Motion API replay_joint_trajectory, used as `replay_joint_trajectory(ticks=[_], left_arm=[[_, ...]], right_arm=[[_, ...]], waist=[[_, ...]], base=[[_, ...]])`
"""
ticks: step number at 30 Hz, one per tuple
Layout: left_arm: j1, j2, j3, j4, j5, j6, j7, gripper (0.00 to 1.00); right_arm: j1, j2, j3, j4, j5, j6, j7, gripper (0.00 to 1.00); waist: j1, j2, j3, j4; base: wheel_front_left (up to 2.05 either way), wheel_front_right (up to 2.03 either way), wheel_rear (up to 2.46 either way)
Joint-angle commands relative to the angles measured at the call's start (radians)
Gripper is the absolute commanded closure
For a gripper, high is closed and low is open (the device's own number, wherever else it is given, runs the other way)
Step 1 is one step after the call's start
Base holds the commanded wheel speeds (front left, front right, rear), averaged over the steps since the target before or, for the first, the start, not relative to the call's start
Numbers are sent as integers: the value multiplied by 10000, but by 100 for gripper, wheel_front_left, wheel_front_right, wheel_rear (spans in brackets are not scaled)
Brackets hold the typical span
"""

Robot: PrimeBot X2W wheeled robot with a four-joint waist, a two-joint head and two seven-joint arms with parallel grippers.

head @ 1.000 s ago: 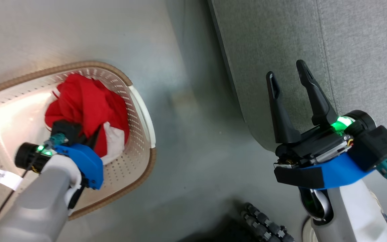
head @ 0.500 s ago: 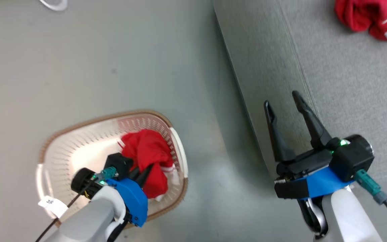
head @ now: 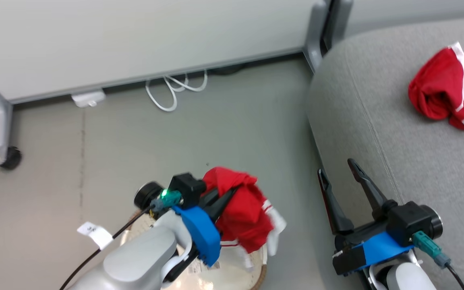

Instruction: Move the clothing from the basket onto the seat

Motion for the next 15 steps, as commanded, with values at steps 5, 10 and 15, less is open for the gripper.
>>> replay_joint_trajectory(ticks=[5, 10, 15], left_arm=[[-714, -227, 288, -403, -8, -19, -49, 100], [-1386, -544, 299, -402, -57, -19, 36, 100], [-2059, -853, 253, -311, -123, -19, 210, 100]], right_arm=[[456, -15, 91, -48, 18, 5, 202, 0], [722, -15, 208, -106, 66, 5, 385, 0], [930, -15, 299, -174, 80, 5, 524, 0]], waist=[[3, -1, -1209, 823], [3, -1, -1645, 982], [3, -1, -1894, 1050]], base=[[0, 0, 0], [0, 0, 0], [0, 0, 0]])
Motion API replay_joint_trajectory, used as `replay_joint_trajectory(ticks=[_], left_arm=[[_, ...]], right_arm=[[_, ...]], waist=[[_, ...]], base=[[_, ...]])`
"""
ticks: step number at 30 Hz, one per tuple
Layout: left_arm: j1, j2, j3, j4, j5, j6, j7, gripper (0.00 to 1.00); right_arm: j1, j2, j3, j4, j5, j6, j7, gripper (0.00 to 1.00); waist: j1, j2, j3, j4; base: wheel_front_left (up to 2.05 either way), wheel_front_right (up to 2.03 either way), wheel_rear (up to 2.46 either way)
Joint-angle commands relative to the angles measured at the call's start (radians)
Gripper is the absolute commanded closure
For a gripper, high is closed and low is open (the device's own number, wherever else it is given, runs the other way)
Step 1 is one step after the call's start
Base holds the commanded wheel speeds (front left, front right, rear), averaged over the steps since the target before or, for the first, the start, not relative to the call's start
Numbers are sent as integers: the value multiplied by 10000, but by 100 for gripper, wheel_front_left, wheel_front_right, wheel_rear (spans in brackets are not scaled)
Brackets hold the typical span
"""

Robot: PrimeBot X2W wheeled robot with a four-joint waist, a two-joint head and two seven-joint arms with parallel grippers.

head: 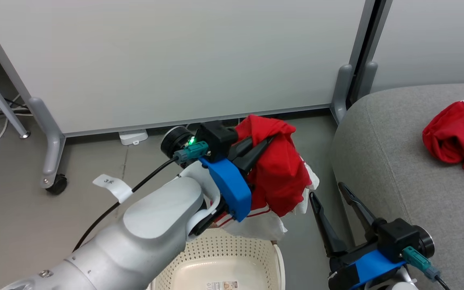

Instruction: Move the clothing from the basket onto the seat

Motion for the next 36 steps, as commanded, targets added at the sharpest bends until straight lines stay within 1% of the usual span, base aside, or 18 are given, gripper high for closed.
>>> replay_joint_trajectory(ticks=[1, 7, 15, 21, 26, 30, 31, 36], left_arm=[[-254, -56, 66, 61, -62, -18, -6, 100], [-456, -295, 70, 243, -108, -6, 58, 100], [-392, -435, -91, 350, -170, -10, 149, 100], [-603, -516, -132, 368, -111, -12, 107, 100], [-829, -632, -192, 356, -37, -14, 72, 100], [-935, -733, -253, 361, 3, -15, 31, 100], [-935, -733, -253, 361, 3, -15, 31, 100], [-1038, -812, -339, 352, -40, -17, -24, 100]], right_arm=[[163, -15, 22, -48, 14, 5, 26, 0], [229, -15, 119, -100, 95, 5, 95, 0], [215, -15, 103, -16, 157, 5, 193, 0], [-438, -15, 345, 310, -24, 5, 601, 0], [-1602, -15, 576, 1428, -286, 5, 1114, 0], [-2499, -15, 651, 2352, -458, 5, 1113, 0], [-2499, -15, 651, 2352, -458, 5, 1113, 0], [-3549, -15, 753, 3609, -509, 5, 993, 0]], waist=[[2, -1, -80, 42], [2, -1, -169, 16], [2, -1, -82, -22], [2, -1, 211, -83], [2, -1, 614, -74], [2, -1, 847, -25], [2, -1, 847, -25], [2, -1, 1055, 33]], base=[[0, 0, 0], [0, 0, 0], [0, 0, 0], [0, 0, 0], [0, 0, 0], [0, 0, 0], [0, 0, 0], [0, 0, 0]])
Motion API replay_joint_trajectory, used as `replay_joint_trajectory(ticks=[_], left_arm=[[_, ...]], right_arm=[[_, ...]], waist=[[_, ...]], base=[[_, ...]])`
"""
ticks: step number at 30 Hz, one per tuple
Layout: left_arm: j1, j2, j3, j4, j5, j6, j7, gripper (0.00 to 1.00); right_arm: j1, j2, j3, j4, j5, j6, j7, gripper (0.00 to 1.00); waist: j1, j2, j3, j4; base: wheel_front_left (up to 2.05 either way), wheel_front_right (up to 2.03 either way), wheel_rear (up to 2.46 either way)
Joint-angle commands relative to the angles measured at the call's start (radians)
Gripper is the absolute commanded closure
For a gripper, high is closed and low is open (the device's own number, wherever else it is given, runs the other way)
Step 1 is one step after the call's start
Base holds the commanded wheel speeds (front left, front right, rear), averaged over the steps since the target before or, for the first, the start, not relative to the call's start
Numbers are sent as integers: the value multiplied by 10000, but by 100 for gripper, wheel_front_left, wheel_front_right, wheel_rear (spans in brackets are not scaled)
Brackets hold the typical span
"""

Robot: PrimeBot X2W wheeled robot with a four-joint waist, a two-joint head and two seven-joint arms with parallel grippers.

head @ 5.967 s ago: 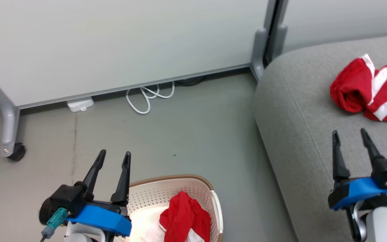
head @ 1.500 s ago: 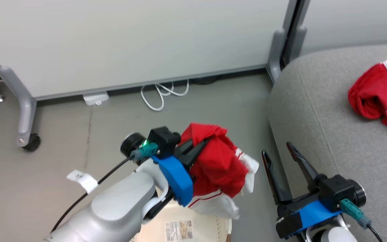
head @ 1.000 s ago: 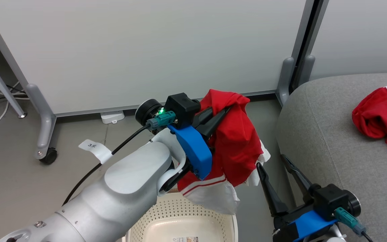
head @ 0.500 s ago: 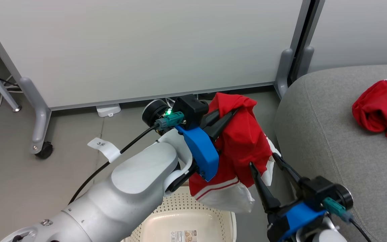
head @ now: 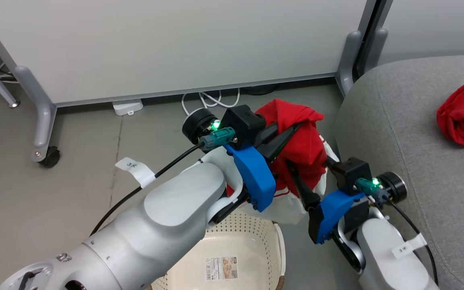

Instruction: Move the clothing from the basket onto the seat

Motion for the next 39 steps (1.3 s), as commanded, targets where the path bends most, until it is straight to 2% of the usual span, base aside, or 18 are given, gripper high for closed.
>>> replay_joint_trajectory(ticks=[1, 10, 11, 12, 13, 28, 29, 31, 39], left_arm=[[-135, -11, -4, -4, -10, -17, -55, 100], [-263, -5, -197, -45, -195, -18, -103, 100], [-265, 5, -215, -49, -194, -18, -108, 100], [-269, 14, -228, -48, -206, -18, -113, 100], [-275, 20, -242, -47, -226, -18, -115, 100], [-191, 68, -358, 131, -384, -18, -159, 100], [-180, 62, -361, 148, -388, -18, -156, 75], [-152, 56, -366, 184, -388, -19, -166, 0], [-9, 41, -378, 340, -402, -19, -225, 0]], right_arm=[[-204, -15, 74, 100, 93, 5, -74, 0], [-1677, -13, 1011, 1999, 934, 5, -975, 0], [-1789, -13, 1087, 2177, 1009, 5, -1072, 41], [-1890, -13, 1157, 2349, 1094, 5, -1151, 62], [-1978, -13, 1207, 2512, 1164, 5, -1236, 99], [-2486, -13, 1492, 3753, 1953, 5, -1887, 100], [-2494, -13, 1505, 3772, 1983, 5, -1911, 100], [-2512, -13, 1523, 3803, 2067, 5, -1946, 100], [-2475, -13, 1557, 3875, 2184, 5, -2020, 100]], waist=[[-1, -1, 27, 18], [-1, -1, 66, 49], [-1, -1, 53, 57], [-1, -1, 41, 63], [-1, -1, 28, 70], [-1, -1, -198, -8], [-1, -1, -208, -14], [-1, -1, -223, -27], [-1, -1, -337, -45]], base=[[0, 0, 0], [0, 0, 0], [0, 0, 0], [0, 0, 0], [0, 0, 0], [0, 0, 0], [0, 0, 0], [0, 0, 0], [0, 0, 0]])
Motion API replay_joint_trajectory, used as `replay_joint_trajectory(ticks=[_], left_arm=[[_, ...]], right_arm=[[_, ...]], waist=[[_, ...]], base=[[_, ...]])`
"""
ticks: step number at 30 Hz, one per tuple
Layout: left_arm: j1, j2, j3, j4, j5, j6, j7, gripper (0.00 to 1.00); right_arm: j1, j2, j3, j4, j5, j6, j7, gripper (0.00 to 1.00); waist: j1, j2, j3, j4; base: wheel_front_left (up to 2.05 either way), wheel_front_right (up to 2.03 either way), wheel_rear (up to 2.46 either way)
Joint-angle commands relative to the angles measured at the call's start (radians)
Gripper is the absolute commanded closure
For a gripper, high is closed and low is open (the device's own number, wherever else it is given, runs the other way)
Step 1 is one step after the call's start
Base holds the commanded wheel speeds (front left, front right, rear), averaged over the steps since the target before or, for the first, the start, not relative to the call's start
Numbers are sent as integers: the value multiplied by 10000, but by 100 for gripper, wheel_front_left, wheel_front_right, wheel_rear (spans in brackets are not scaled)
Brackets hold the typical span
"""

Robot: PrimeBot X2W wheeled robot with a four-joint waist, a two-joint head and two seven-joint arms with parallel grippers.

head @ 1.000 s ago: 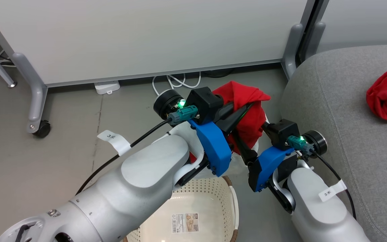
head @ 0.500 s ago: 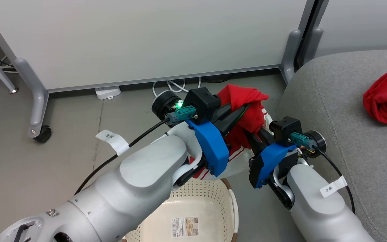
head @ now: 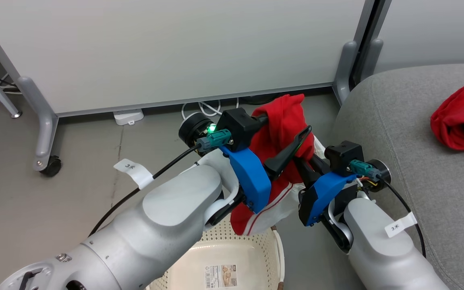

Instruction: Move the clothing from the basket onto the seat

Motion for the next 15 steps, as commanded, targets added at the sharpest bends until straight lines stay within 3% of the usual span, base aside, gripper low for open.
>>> replay_joint_trajectory(ticks=[1, 9, 15], left_arm=[[66, 29, -2, 14, 4, -19, -65, 0], [690, 561, 533, -513, 414, 196, -124, 0], [2244, 1536, 1604, -1923, 1190, 515, -128, 0]], right_arm=[[-95, -11, -1, 13, 30, 5, -63, 100], [104, -10, -268, -297, 51, 5, -78, 100], [348, -11, -601, -688, -162, 5, -82, 100]], waist=[[0, 0, -33, -3], [0, 0, -184, -41], [0, 0, -260, -157]], base=[[0, 0, 0], [0, 0, 0], [0, 0, 0]])
